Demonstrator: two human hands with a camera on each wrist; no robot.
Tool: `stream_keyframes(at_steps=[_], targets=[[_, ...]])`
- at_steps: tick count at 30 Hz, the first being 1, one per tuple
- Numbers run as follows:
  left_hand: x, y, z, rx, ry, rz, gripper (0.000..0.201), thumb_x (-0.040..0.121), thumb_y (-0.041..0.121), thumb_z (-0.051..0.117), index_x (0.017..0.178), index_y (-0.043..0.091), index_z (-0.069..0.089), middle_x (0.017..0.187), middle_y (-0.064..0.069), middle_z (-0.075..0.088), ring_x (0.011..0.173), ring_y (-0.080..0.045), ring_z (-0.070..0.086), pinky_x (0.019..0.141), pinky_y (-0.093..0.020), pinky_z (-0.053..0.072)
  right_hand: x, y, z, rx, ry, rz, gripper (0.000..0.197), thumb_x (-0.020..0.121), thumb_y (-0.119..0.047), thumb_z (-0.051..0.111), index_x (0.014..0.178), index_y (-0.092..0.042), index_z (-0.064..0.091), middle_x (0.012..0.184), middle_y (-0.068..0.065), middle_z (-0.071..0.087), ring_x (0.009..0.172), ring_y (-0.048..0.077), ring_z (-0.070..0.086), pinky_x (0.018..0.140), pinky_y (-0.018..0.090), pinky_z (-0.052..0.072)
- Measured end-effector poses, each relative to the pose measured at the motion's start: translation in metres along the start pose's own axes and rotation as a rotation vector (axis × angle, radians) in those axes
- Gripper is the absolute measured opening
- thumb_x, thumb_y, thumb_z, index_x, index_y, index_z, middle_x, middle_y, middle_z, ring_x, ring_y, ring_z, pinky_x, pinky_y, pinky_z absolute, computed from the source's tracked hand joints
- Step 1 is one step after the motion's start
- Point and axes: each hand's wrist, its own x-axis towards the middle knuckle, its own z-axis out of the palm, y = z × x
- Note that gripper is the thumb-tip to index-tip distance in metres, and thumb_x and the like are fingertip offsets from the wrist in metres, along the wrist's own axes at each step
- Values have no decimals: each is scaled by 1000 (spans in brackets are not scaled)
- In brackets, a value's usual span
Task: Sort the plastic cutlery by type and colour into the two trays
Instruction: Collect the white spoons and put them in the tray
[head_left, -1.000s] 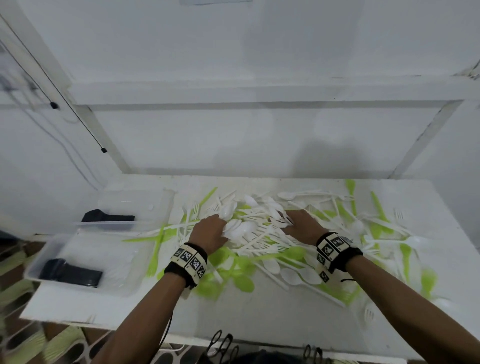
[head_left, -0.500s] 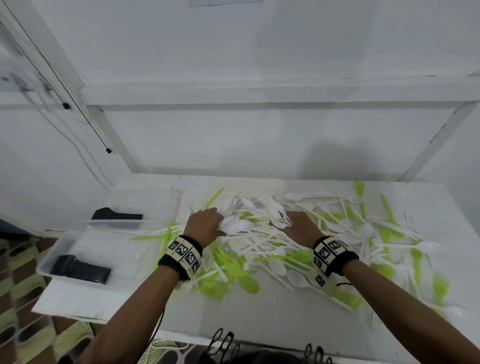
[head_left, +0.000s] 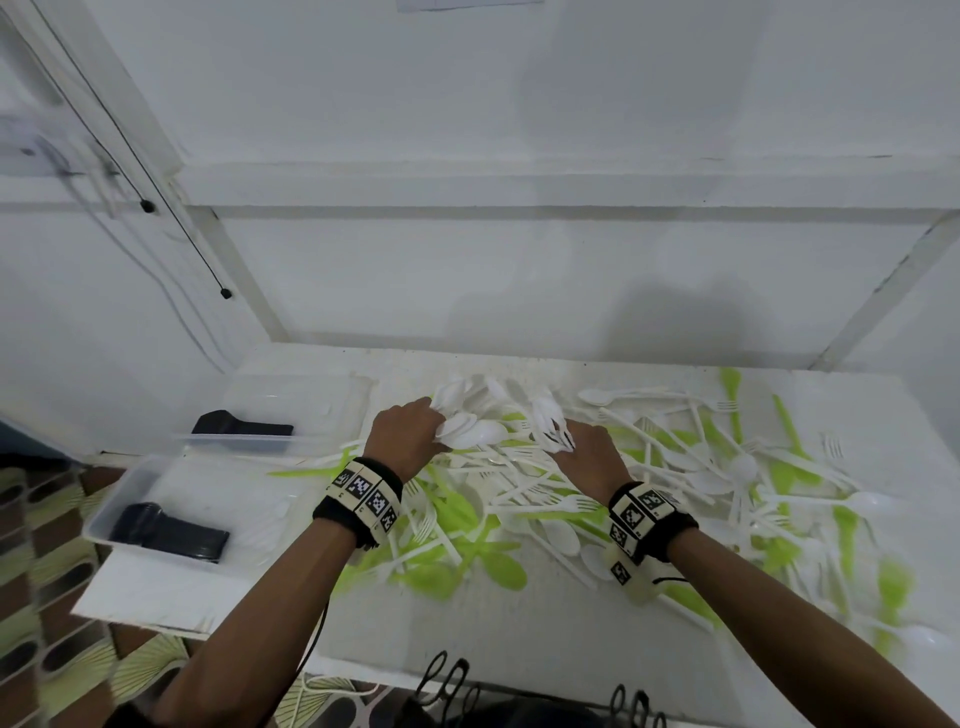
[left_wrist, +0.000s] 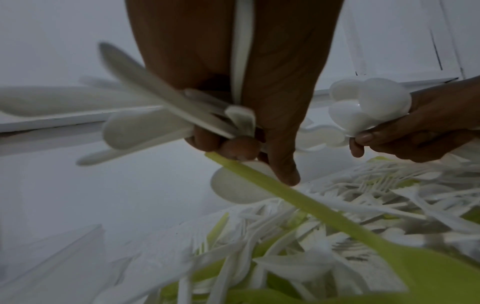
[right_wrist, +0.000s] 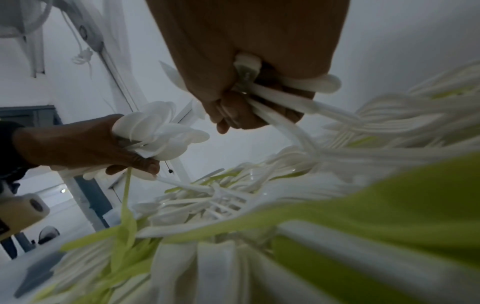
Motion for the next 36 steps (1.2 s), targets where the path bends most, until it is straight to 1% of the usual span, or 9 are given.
stream_keyframes(at_steps=[3,7,12,14,16,20,24,30,36], targets=[[-2,1,-1,2,5,9,43,94,50,65,120,15,63,120,-5,58,107,-31,61,77,-34,39,2,-4,8,78,11,25,42,95,-34,69,74,-1,51,61,9,51,57,6,34,55,30,27],[-7,-1,-1,-22,28,23,44,94,49,65,120,14,63,119,-7,58,104,-34,62,76,-37,41,0,-21,13,157,-63,69,44,92,-42,73,64,-16,52,52,-12,47,50,1,40,54,24,32],[-8,-4,-8,-10,43,65,43,94,51,64,114,13,66,116,-8,58,100,-35,63,75,-38,42,1,-42,20,158,-180,123,56,79,-44,85,62,-21,36,46,-16,37,47,0,37,51,19,27],[-11,-6,-7,-29,44,87,44,95,49,62,119,12,65,118,-9,58,102,-35,62,77,-38,43,4,-46,19,196,-231,156,45,77,-45,86,64,-18,53,48,-18,44,49,0,41,50,16,31],[-15,-9,-5,-65,55,102,45,96,48,62,122,11,64,119,-10,58,102,-36,62,78,-39,43,6,-49,17,329,-317,211,34,77,-45,87,87,-14,75,60,-7,55,55,8,47,51,20,36],[-20,-18,-1,-124,100,140,42,95,45,64,117,9,66,116,-11,58,95,-37,63,71,-38,41,6,-50,19,384,-398,251,47,78,-45,86,92,-2,72,66,2,45,50,10,36,47,23,30],[-25,-22,3,-304,209,147,37,87,29,78,115,6,70,121,-15,64,93,-41,67,70,-39,50,4,-54,18,267,-516,185,27,89,-37,77,90,-10,77,68,-1,64,46,3,41,45,18,34],[-27,-28,14,-645,431,-9,32,86,34,71,94,3,69,89,-13,69,80,-32,66,65,-33,47,3,-47,3,183,-518,91,32,102,-40,57,90,-20,78,63,-1,60,52,11,47,49,20,37],[-25,-14,24,-841,345,-50,44,86,47,67,77,4,66,68,-3,66,61,-22,62,56,-37,47,-2,-37,-6,173,-385,120,25,102,-30,56,90,-17,74,68,2,73,47,11,47,51,19,40]])
